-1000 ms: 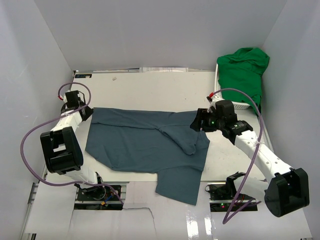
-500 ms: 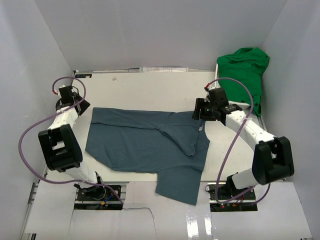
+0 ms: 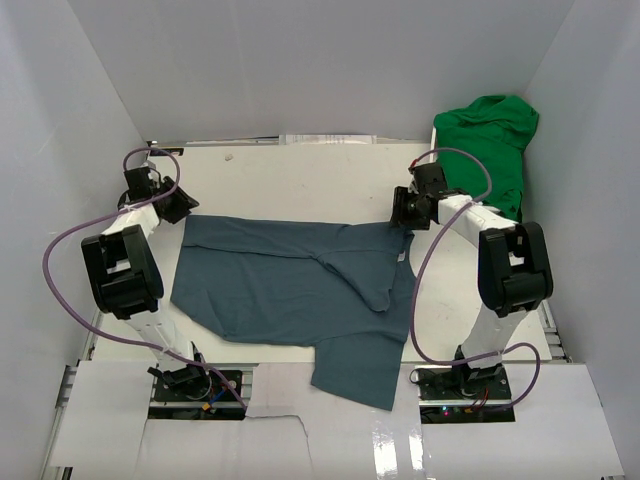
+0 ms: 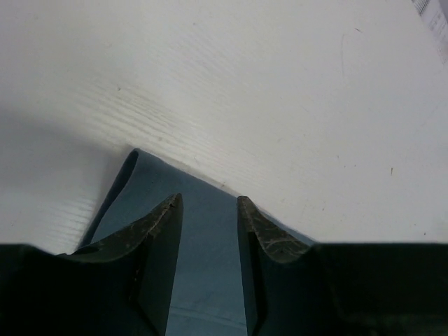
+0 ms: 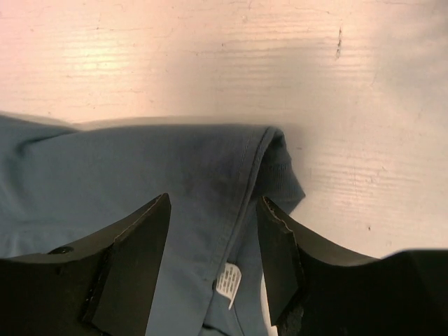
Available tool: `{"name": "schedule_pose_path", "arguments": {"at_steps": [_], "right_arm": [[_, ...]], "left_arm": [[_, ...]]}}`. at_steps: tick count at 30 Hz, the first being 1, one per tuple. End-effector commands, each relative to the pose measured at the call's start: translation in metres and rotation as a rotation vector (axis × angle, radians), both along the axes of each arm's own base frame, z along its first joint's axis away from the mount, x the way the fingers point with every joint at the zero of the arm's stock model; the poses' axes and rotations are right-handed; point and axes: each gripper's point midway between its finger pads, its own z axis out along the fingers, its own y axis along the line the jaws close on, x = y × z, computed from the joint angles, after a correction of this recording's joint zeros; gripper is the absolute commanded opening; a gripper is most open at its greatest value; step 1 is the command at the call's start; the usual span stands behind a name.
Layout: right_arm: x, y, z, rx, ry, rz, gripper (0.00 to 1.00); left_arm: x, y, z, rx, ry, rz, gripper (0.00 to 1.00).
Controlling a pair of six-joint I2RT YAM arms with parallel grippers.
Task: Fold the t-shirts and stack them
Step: Fold the flattened tshirt in 1/3 of the way
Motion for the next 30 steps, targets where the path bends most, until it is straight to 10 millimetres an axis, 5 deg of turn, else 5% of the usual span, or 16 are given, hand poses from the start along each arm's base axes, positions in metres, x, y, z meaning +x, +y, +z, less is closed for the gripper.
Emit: {"name": "schedule_pose_path", "arguments": {"at_steps": [1, 8, 14, 30], "right_arm": [[0.026, 0.004, 0.011, 0.005, -0.067, 0.009, 0.58], [0.035, 0.007, -0.016, -0.006, -0.026, 0.018, 0.49], [0.037, 0.007, -0.025, -0.013, -0.008, 0.014, 0.08], [0.041, 0.006, -0.019, -0.02, -0.023, 0.02, 0.08]], "left_arm": [[0.011, -0.01, 0.017, -0.007, -0.06, -0.064, 0.48], [0.017, -0.02, 0.02, -0.058, -0.069, -0.11, 0.48], [0.018, -0.017, 0.012, -0.034, 0.003, -0.098, 0.5], [0.0, -0.001, -0.033, 0.015, 0.165, -0.011, 0.51]]}}
